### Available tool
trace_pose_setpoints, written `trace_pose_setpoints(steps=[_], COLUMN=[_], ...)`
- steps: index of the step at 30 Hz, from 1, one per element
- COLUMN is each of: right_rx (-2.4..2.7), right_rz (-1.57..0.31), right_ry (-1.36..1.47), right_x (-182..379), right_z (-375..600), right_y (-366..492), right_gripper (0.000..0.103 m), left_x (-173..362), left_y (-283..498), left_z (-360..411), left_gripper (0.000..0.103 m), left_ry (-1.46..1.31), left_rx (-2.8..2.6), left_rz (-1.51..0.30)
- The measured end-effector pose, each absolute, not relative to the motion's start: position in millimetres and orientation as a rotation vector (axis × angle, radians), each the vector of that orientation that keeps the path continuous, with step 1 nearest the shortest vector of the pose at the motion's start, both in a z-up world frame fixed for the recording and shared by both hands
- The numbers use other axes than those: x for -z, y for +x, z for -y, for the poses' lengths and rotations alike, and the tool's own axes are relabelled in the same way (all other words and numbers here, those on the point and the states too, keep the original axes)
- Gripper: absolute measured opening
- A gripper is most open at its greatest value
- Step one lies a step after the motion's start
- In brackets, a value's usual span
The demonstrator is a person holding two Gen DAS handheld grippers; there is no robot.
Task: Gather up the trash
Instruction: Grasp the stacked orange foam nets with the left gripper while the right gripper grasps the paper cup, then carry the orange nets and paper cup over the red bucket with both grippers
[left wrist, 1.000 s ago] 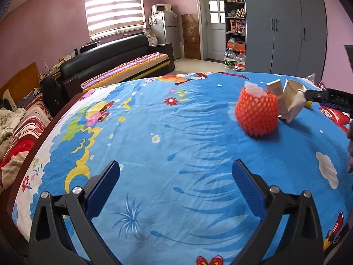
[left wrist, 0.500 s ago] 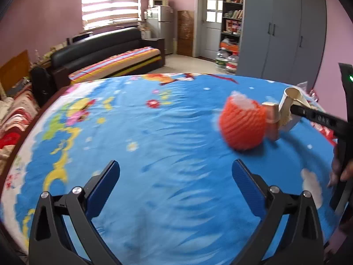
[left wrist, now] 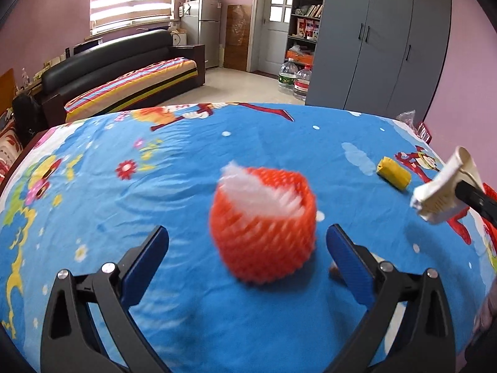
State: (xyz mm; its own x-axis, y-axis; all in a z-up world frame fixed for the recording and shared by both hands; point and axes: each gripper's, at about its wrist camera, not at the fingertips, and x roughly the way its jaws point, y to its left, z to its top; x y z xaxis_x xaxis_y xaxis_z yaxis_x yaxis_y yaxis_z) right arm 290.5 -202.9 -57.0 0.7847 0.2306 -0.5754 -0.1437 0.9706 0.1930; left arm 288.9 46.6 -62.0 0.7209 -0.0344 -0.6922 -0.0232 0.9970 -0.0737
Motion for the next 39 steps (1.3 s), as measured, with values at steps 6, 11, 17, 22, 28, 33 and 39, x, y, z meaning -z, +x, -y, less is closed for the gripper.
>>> trace_pose_setpoints(steps=[6, 11, 17, 22, 28, 33, 39], right_rx=[-0.217, -0.228, -0.255, -0.255, -0.237, -0.214, -0.181], right_rz=[-0.624, -0.628, -0.633, -0.627, -0.614, -0.598, -0.588], right_ry=[0.169, 0.191, 0.164, 0.154, 0.138, 0.126, 0.135], right_x=[57, 60, 61, 57, 50, 43, 40], right_z=[212, 208, 193, 187, 190, 201, 220], right_y=[290, 296, 290, 279, 258, 233, 202], right_gripper=[0.019, 0.019, 0.019, 0.019, 0.019, 0.019, 0.019], left_x=[81, 88, 68, 47, 34, 22, 2], left_y=[317, 318, 288, 258, 228, 202, 178], left_z=[-34, -34, -43, -44, -32, -18, 5], left_gripper=[0.090, 0.053, 0.047, 0.047, 0.047, 0.047, 0.047], left_ry=[-0.072, -0.068, -0.092, -0.074, -0.028, -0.018, -0.001], left_rx=[-0.001, 0.021, 0.047, 0.061, 0.075, 0.102, 0.157], left_rz=[-0.829, -0.844, -0.771, -0.716, -0.671, -0.615, -0.548])
